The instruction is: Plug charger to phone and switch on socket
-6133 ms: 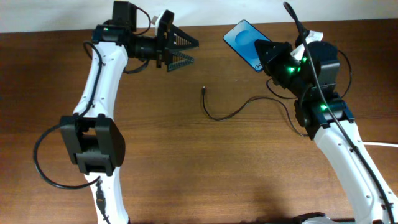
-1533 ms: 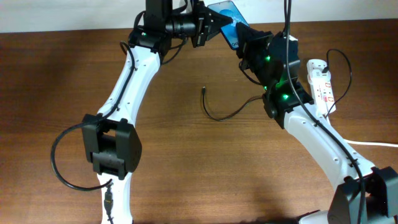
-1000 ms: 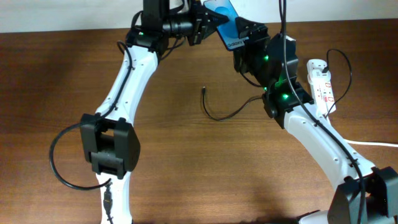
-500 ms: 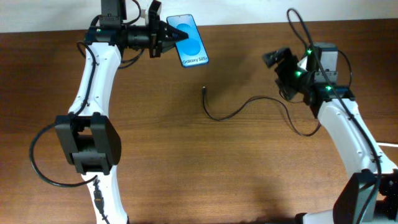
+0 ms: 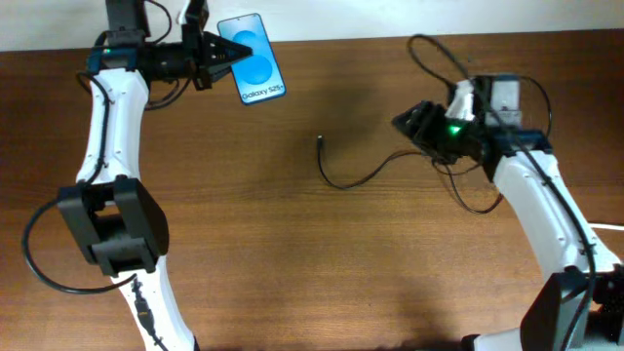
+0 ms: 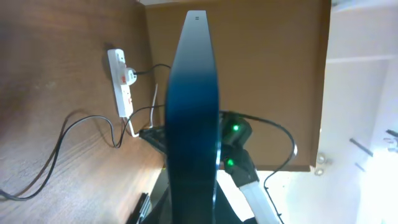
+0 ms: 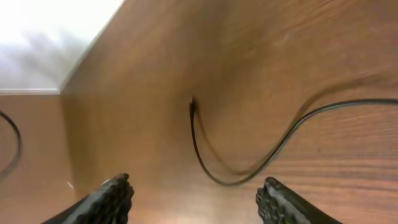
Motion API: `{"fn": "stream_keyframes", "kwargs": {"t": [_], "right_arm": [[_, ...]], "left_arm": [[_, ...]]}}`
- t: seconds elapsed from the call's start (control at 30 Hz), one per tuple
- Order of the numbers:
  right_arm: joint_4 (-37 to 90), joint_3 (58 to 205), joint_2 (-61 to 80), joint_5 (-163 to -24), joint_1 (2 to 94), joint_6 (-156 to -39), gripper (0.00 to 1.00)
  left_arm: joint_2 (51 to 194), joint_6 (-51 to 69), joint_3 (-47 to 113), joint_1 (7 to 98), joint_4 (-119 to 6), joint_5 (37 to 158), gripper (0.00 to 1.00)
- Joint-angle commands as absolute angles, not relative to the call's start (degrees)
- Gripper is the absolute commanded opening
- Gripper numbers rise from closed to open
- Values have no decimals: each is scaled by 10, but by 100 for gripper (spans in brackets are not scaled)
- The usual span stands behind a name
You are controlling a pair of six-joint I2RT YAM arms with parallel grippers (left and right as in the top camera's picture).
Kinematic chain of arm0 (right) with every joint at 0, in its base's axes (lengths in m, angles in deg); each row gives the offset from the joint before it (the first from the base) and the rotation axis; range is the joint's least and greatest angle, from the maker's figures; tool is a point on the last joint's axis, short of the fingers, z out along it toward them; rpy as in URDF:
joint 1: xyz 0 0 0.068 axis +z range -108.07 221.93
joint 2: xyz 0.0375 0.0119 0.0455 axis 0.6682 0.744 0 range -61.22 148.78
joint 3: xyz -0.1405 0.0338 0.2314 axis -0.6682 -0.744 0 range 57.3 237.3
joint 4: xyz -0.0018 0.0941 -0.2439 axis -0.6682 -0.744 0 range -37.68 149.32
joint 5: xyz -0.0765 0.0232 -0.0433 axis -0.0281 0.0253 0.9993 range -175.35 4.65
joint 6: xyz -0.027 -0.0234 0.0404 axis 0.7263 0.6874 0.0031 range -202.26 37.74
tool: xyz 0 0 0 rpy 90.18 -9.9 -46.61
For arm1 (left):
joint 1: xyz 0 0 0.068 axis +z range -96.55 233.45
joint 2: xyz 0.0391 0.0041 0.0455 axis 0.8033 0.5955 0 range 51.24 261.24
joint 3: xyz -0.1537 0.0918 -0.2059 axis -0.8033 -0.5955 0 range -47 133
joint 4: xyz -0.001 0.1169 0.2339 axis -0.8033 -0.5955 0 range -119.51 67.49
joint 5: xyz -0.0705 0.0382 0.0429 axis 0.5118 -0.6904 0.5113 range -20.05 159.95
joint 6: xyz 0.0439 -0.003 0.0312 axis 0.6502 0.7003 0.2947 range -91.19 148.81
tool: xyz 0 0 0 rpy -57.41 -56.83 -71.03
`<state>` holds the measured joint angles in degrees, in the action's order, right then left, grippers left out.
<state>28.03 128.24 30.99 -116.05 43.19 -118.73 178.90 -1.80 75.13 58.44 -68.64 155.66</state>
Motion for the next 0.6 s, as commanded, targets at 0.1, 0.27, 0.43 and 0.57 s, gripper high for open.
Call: {"fn": "stream_keyframes", "kwargs": {"t": [0.1,0.27,0.43,0.57], "right_arm": [[197,1418,408,-1125,492,-1116,61],[187,1452,476,-1116,528,-1108,40],[234,1452,515,-1114,561,-1064,38],[255,1452,547,-1085,590,-1065,38]], "left_arm": [[1788,-2,757,596,-689,1583,0],[1788,-2,757,594,-712,1549,0],[1788,-2,757,595,-719,1546,0],[1788,-2,757,595,-720,1547,0]]}}
